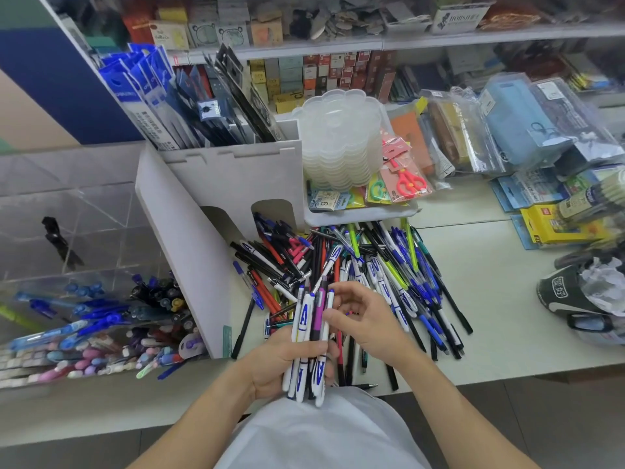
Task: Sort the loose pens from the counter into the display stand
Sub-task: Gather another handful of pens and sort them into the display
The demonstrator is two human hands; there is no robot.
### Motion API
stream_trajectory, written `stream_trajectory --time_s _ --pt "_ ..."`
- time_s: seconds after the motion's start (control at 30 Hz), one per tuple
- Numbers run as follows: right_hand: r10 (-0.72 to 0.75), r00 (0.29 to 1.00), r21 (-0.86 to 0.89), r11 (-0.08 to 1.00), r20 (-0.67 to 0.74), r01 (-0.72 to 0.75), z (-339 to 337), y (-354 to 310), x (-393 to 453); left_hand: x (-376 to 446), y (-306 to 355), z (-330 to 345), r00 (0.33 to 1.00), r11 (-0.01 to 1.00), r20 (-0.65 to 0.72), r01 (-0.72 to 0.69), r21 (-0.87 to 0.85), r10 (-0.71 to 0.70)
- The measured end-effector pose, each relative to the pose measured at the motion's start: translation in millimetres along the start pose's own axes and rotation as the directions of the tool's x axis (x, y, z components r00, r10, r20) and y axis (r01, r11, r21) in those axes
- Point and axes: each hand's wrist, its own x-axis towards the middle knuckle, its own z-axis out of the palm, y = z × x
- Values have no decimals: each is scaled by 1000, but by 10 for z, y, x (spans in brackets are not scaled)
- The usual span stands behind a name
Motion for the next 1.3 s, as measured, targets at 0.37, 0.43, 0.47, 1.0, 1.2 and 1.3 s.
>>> stream_trajectory --time_s 0.37,0.43,0.47,1.0,1.2,1.3 --pt "-21 991 -4 1000 136 22 15 -406 -9 -142 104 -43 992 1000 121 20 10 -21" --pt "-5 982 -103 994 188 25 39 -459 -5 -170 111 -33 990 1000 141 10 20 -13" --pt "6 977 -148 989 212 26 47 -480 -1 -179 116 -34 989 1000 145 3 21 -6" --pt "171 966 -254 960 194 -119 -25 -510 116 -251 178 -45 999 999 -13 -52 -14 52" --pt "133 985 -191 975 110 -110 -14 -536 120 -244 201 -41 990 991 -67 -117 67 122" --pt "80 995 -110 991 62 -73 14 -548 111 -239 205 -60 987 985 -84 -124 117 134"
